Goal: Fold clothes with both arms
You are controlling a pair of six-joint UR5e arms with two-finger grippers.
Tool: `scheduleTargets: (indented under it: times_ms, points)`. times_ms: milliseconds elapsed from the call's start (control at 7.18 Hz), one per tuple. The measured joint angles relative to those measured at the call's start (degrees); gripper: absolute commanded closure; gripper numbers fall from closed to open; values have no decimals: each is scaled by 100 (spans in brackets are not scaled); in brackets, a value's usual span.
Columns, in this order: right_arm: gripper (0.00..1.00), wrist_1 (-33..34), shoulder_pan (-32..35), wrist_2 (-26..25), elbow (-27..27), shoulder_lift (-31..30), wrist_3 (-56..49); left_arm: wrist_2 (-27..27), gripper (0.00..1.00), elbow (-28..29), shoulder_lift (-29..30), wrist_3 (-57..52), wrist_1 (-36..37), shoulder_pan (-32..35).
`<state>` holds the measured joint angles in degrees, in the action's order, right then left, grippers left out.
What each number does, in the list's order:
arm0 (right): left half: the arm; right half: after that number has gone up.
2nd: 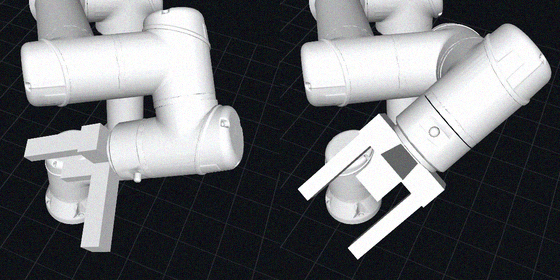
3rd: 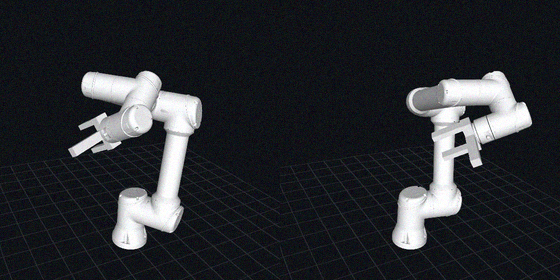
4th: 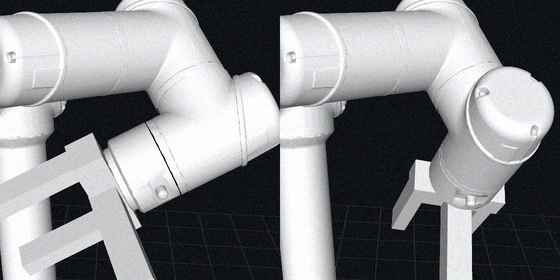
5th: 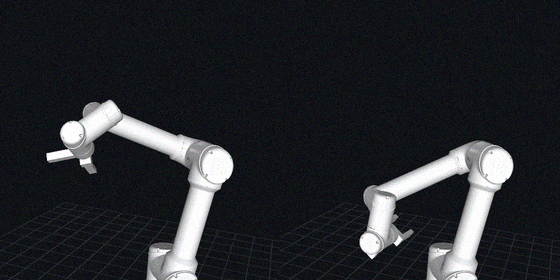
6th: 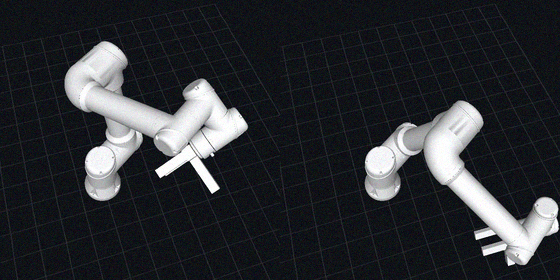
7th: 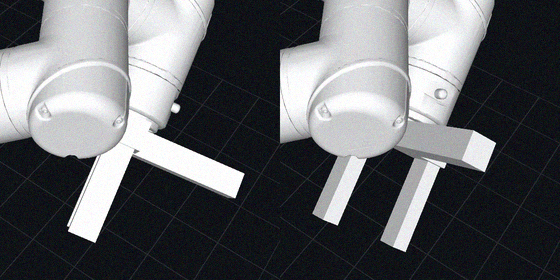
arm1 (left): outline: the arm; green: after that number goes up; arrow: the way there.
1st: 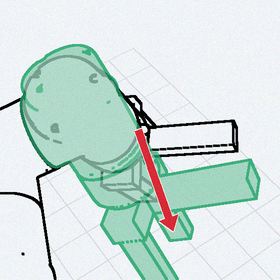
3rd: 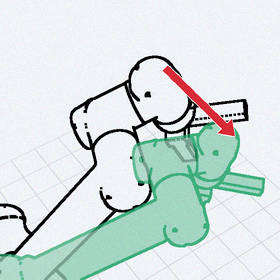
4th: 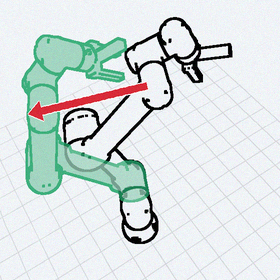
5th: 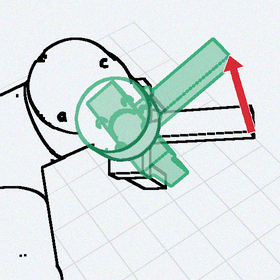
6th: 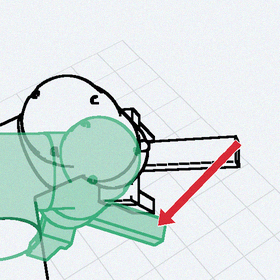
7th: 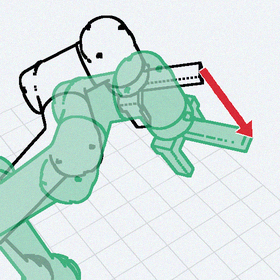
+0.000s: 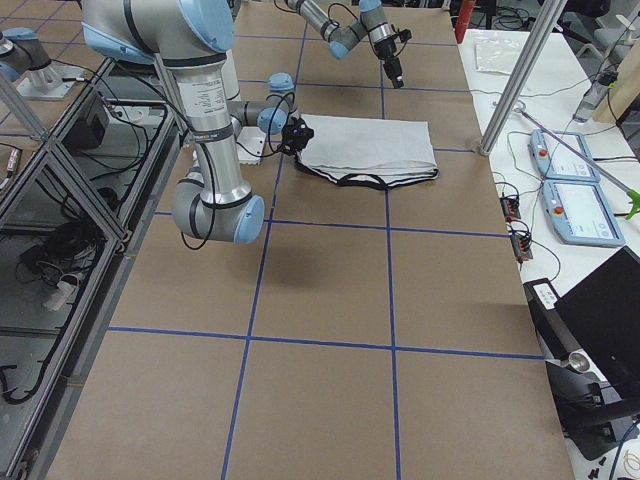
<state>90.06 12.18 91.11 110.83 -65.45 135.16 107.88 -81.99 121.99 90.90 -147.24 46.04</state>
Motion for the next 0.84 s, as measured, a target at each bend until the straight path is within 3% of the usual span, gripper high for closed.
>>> scheduleTargets:
  times_ms: [139,418,557,836]
  points:
    - [100,13,5,3,81,-26,1,-6,33,-201,-119,269,25,-73]
    - [100,18,11,27,198,-107,1,-98,33,-1202,-849,931,378,-499]
    - [100,15,12,41,227,-158,-2,-340,34,-1799,-1170,1442,816,-894]
    - [100,12,17,64,310,-241,-14,-1336,34,-2853,-1433,2567,2265,-2149]
